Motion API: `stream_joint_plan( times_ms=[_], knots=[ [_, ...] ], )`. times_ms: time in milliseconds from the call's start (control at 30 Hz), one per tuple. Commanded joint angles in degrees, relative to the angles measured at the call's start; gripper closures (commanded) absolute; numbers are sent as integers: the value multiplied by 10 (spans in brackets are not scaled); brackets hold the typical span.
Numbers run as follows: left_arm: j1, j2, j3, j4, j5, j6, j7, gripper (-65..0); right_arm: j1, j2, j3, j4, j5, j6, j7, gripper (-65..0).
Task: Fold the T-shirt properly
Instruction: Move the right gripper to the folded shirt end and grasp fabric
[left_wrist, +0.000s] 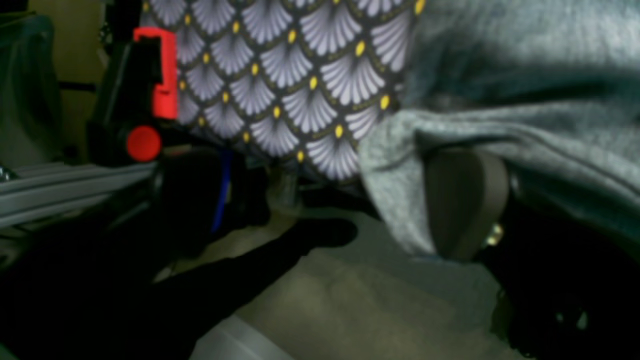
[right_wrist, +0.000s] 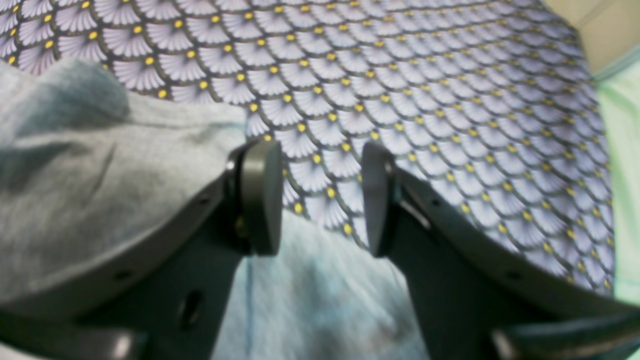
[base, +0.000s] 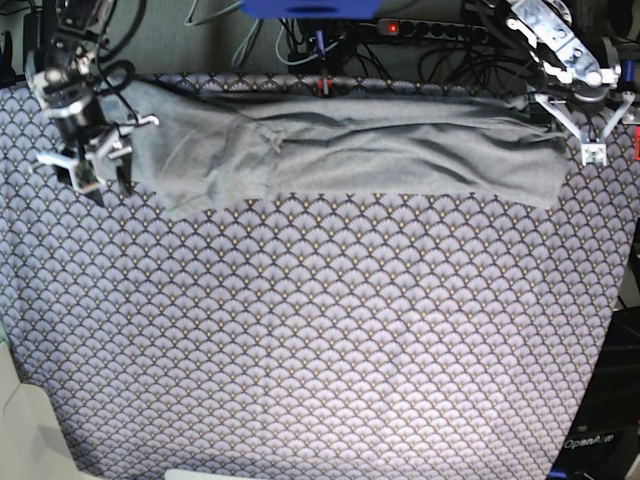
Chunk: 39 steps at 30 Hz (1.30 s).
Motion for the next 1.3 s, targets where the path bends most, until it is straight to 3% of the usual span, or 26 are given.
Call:
stream_joint_plan(
  times_ms=[0,200,500,767,933,1267],
  knots=[
    [2,3,2,2,-5,-12,12,-650,7,9,-8,11,10,-5,0,-282],
    [4,3,-2,5,-20,-12,12,-650,48,24,-55,10,11,-5,-75,-315],
    [2,3,-1,8,-20,-12,12,-650,53,34,-113,7,11,-5,-123,-319],
    [-15,3,-4,8,-20,-12,14,-650,73,32,-126,-56,11,-5,-125,-319],
    [-36,3,0,27,-21,-12,77,-650,97,36,-125,-96,9,-5,-124,-319],
    [-36,3,46,70,-22,-12,121,-650,98,36,-125,-103,9,-5,-124,-318]
  ],
)
